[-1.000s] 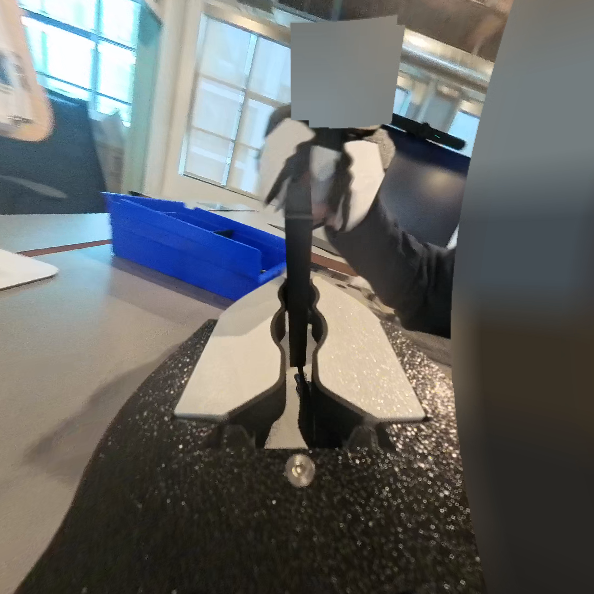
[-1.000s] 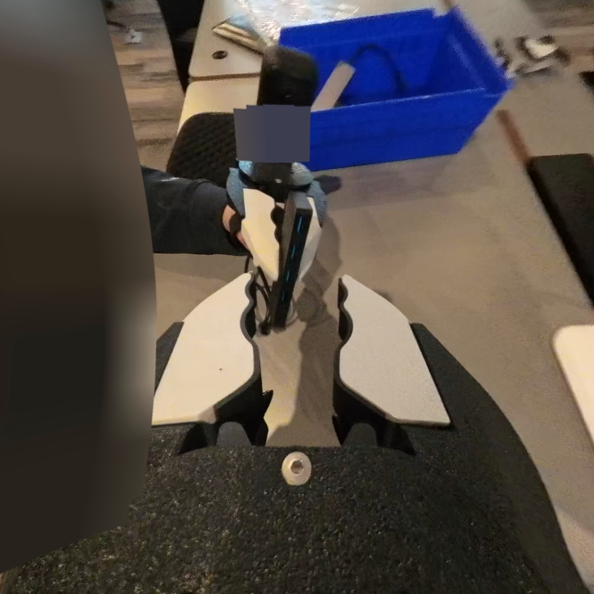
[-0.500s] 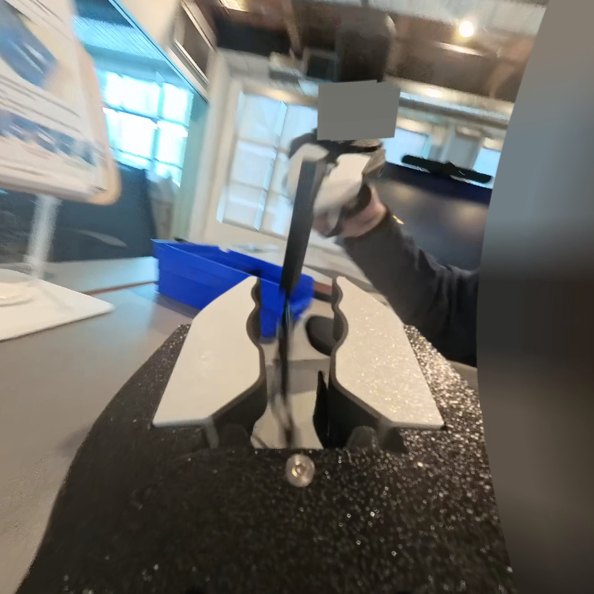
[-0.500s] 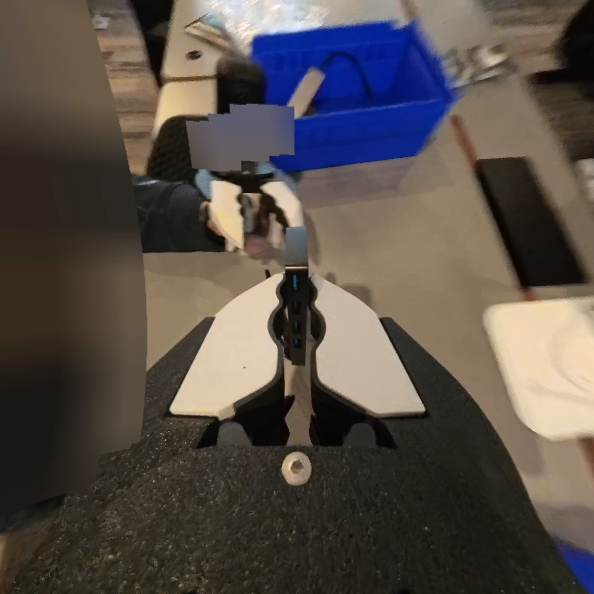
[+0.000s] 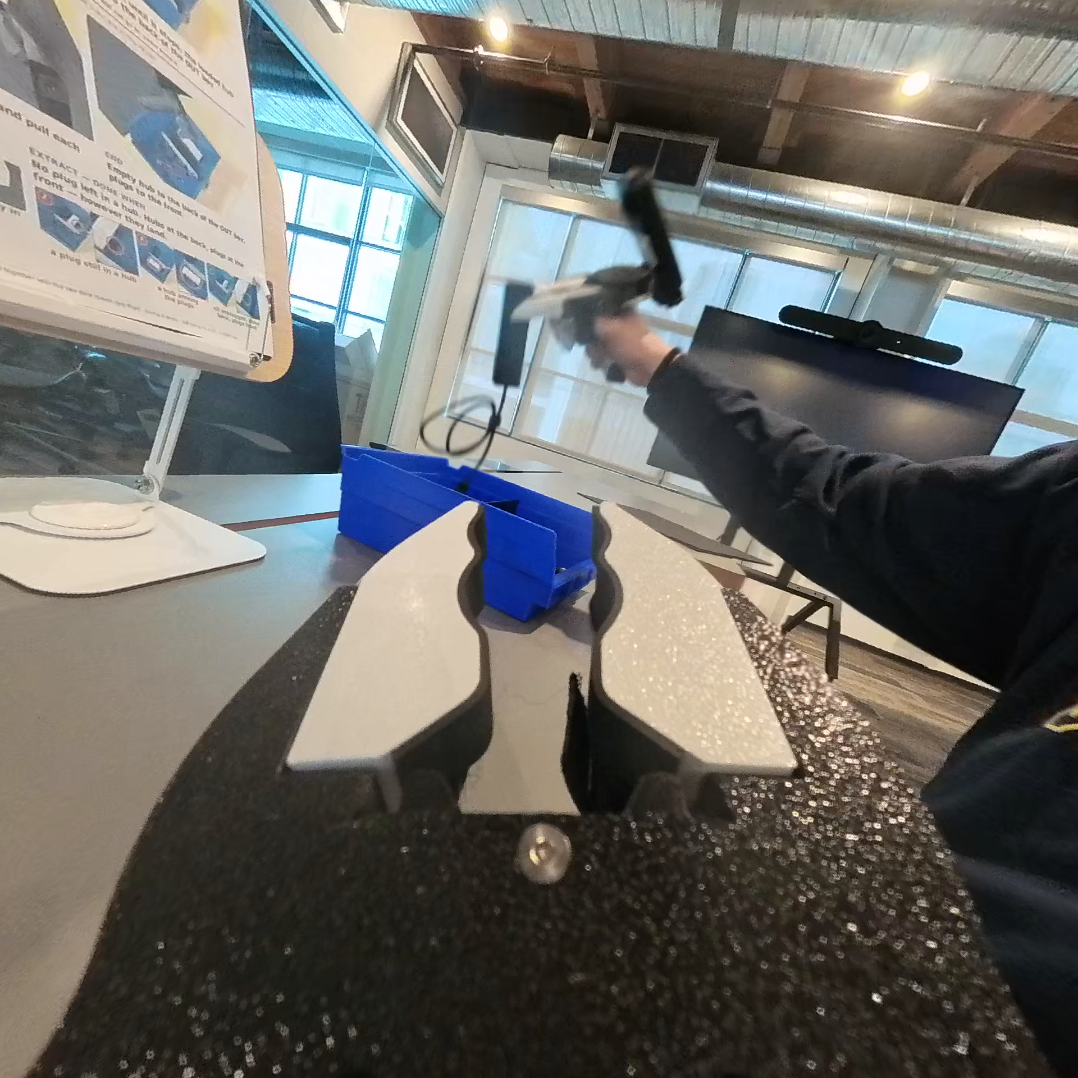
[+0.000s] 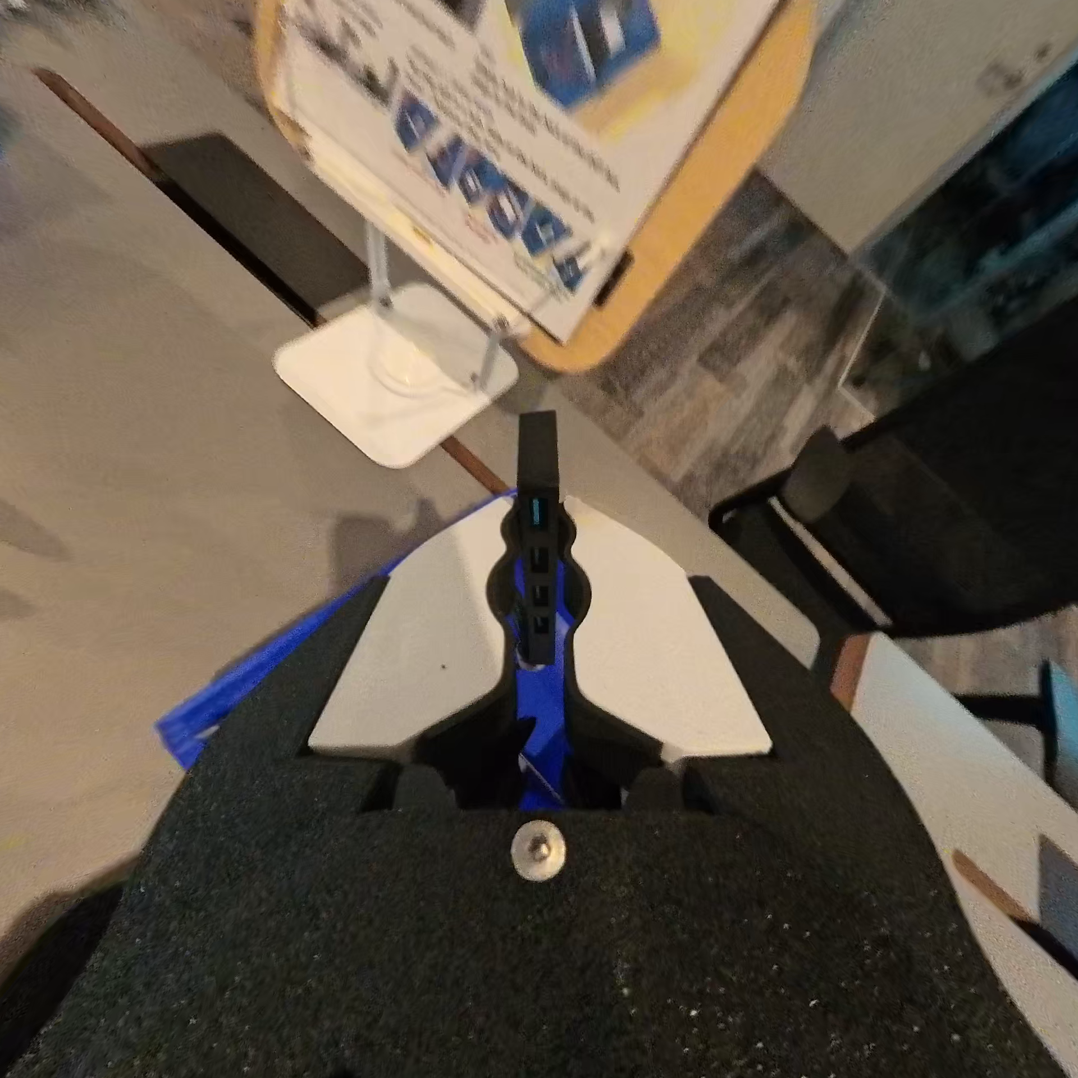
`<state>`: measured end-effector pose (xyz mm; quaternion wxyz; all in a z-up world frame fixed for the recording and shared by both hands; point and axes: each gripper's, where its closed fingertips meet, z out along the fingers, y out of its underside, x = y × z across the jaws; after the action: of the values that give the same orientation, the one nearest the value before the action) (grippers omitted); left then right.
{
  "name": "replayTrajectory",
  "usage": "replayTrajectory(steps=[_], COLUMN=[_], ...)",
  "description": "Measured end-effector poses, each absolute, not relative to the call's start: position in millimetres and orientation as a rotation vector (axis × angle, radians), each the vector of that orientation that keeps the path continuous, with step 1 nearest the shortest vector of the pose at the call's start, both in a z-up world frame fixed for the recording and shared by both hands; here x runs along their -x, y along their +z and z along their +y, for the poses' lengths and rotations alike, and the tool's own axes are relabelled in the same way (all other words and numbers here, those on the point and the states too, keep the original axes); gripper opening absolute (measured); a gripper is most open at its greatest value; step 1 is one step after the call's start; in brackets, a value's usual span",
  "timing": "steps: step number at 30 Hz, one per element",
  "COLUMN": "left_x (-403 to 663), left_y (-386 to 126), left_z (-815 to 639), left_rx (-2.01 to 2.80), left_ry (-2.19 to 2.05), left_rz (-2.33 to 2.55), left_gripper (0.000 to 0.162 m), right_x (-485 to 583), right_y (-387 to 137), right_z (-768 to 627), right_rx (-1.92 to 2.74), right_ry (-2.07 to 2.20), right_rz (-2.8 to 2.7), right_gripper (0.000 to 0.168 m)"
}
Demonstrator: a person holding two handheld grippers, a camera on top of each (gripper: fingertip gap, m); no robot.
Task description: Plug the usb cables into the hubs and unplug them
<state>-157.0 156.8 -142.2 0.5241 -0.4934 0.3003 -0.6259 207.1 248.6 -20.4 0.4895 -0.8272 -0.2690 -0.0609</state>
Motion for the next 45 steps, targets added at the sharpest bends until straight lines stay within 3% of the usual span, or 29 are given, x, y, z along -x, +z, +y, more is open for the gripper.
replayTrajectory(steps=[7, 15, 17, 21, 27, 33, 37, 45], left_x=[153, 145, 144, 141, 140, 141, 146, 169], left_y=[-143, -146, -145, -146, -147, -149, -151, -146], left_z=[163, 165, 165, 168, 170, 173, 171, 174], left_rx=[1.199, 1.218, 1.223, 1.236, 1.246, 1.249, 1.253, 1.253], left_ry=[-1.493, -1.524, -1.526, -1.531, -1.522, -1.513, -1.486, -1.290], left_rz=[0.720, 0.718, 0.721, 0.717, 0.713, 0.694, 0.700, 0.677], left_gripper=[0.033, 0.031, 0.031, 0.031, 0.031, 0.031, 0.031, 0.032], right_x=[-249, -264, -259, -260, -248, -168, -34, 64], right_y=[-124, -193, -196, -187, -148, -86, -64, -151], right_z=[275, 278, 283, 286, 281, 263, 226, 203], right_rx=[2.330, 2.513, 2.484, 2.477, 2.406, 2.091, 1.751, 1.500], right_ry=[-0.408, -0.778, -0.805, -0.846, -0.780, -0.519, 0.039, 0.414], right_rz=[-0.803, -1.169, -1.182, -1.139, -0.982, -0.699, -0.661, -0.471], right_gripper=[0.011, 0.012, 0.017, 0.042, 0.060, 0.060, 0.052, 0.056])
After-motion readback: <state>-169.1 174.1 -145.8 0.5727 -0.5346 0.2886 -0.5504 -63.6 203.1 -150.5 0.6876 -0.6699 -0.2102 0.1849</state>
